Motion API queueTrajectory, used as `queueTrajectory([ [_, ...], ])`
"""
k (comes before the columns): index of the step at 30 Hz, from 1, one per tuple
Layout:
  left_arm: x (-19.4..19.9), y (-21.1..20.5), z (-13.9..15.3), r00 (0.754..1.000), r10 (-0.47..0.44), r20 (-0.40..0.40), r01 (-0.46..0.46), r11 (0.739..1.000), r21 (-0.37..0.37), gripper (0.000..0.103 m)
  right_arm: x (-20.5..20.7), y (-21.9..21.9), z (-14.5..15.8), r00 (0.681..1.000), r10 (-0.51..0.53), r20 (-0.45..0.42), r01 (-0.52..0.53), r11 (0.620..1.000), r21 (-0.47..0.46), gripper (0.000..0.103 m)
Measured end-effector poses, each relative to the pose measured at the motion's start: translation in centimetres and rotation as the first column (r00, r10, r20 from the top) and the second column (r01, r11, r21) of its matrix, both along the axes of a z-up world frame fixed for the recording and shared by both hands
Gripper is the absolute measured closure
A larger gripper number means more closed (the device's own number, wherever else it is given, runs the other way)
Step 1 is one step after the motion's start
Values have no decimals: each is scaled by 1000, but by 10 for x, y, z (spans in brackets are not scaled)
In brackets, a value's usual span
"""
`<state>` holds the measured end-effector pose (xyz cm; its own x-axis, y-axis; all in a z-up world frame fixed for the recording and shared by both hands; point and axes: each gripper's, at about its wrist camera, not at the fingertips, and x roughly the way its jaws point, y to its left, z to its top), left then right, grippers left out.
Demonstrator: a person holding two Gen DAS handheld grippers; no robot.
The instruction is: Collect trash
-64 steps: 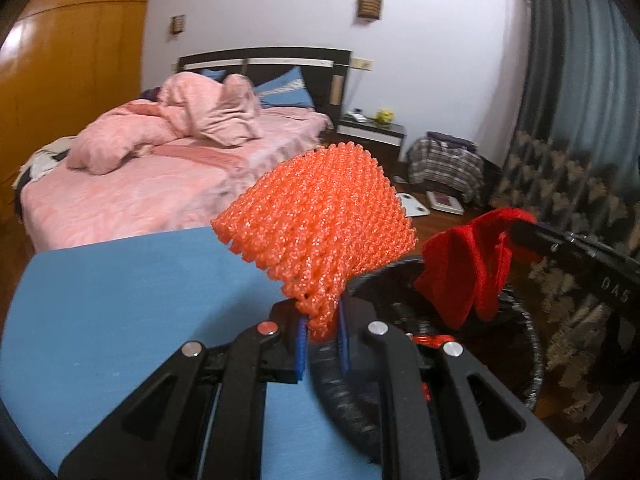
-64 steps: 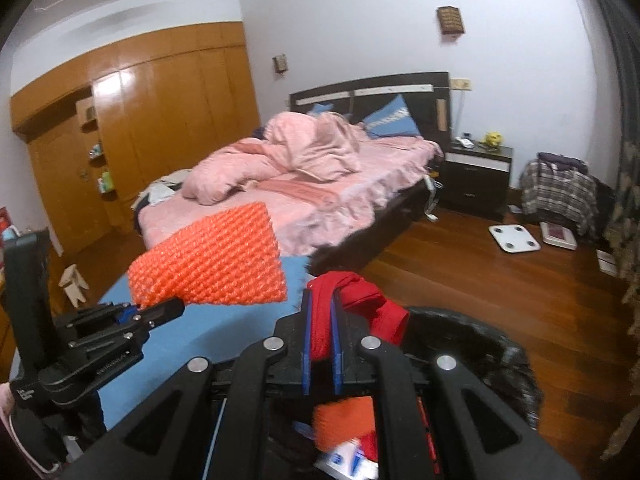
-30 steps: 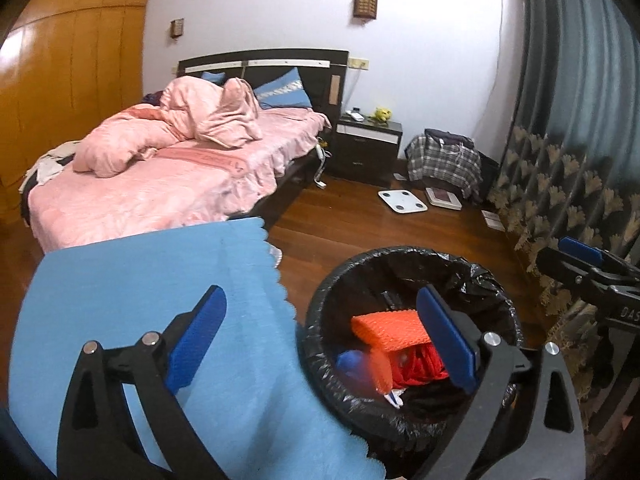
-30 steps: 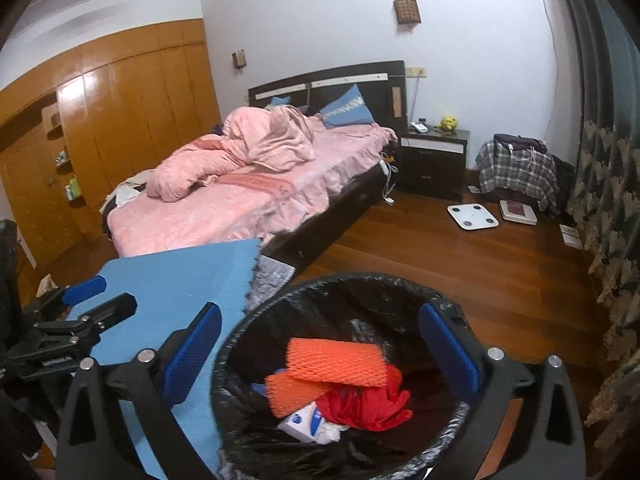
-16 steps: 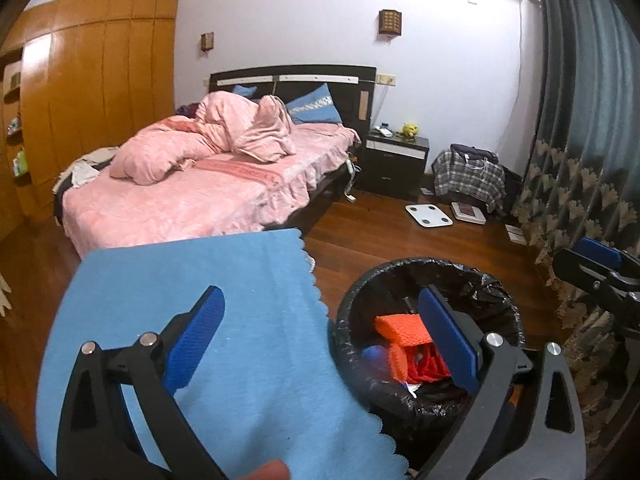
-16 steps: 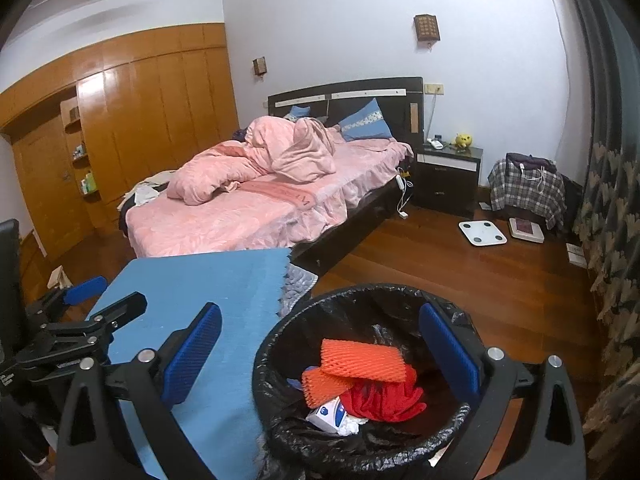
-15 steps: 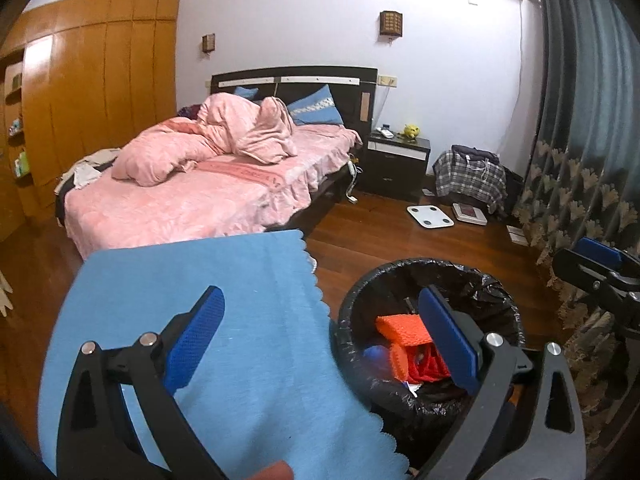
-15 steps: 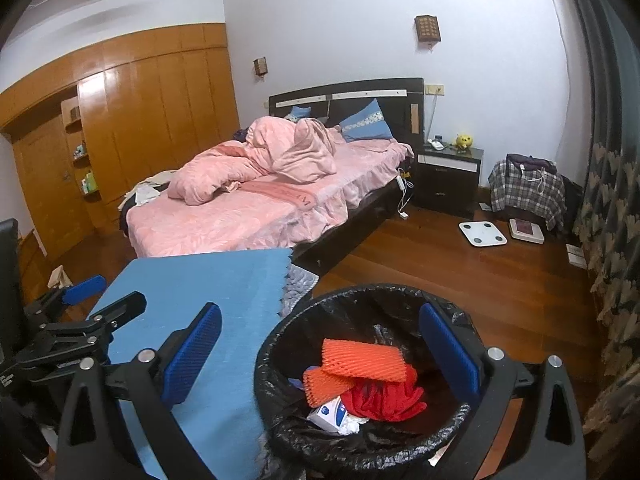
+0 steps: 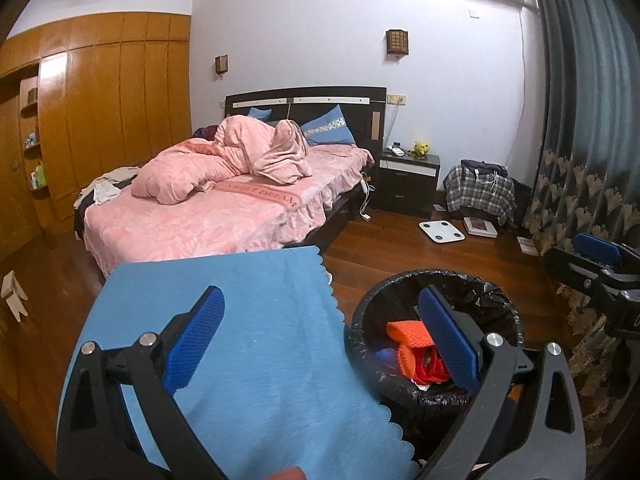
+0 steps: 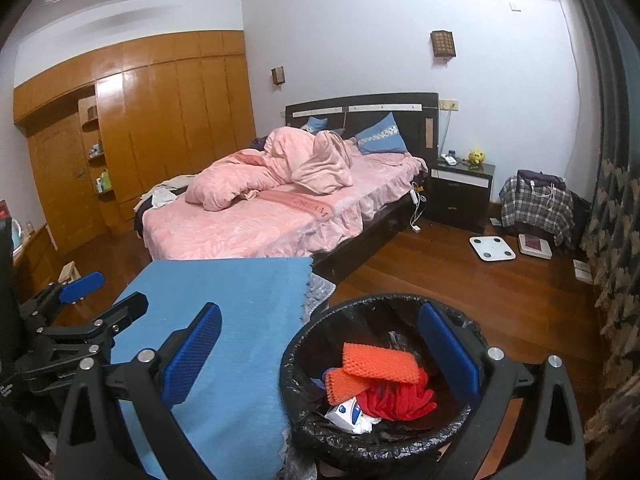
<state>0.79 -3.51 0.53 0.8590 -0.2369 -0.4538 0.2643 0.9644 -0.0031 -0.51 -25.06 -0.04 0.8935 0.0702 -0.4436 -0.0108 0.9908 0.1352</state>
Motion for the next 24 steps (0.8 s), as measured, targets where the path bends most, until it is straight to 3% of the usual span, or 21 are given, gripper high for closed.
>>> queueTrajectory([
  [24, -14, 5, -5, 1000, 19, 1, -19, 1000, 9, 8, -1, 14, -5, 1000, 19, -21, -19, 1000, -15, 6],
])
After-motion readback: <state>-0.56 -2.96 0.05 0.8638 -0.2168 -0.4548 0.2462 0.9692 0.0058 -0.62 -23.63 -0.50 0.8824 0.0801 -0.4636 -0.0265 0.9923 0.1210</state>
